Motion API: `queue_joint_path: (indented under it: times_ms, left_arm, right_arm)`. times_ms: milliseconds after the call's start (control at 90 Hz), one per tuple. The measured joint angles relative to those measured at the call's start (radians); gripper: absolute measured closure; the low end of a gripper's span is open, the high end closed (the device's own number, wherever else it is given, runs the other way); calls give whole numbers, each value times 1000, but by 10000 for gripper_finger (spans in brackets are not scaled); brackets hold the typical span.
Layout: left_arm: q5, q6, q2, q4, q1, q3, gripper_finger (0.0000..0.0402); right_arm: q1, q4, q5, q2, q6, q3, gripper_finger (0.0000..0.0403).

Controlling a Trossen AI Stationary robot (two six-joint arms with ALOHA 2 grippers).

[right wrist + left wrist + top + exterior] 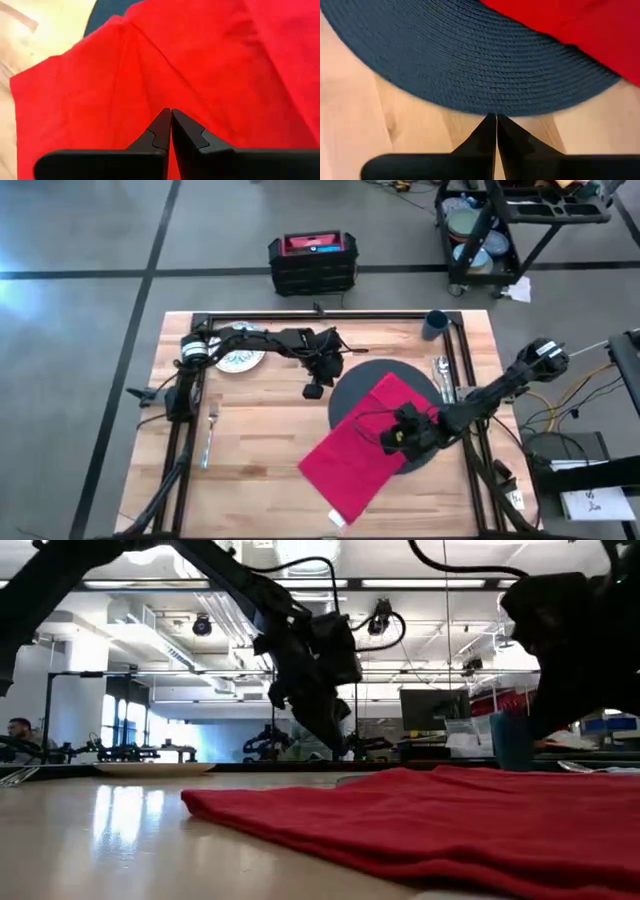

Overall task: Set table place
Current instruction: Adjust the black placemat

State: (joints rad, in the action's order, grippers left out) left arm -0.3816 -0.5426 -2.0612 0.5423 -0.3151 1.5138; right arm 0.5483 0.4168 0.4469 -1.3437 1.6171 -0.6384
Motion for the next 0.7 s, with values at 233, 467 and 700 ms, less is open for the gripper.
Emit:
queue_joint_path:
  times_ms: [233, 467, 700]
  left_arm:
    - [-29, -33, -6, -86, -4, 18, 402]
    - [-53, -31, -55, -94, -9, 30, 402]
    - [-112, -25, -104, -23, 0, 64, 402]
  right_arm:
    - [17, 2, 2, 0, 49, 1, 403]
    - [17, -1, 1, 0, 60, 0, 403]
    - [16, -2, 2, 1, 67, 0, 403]
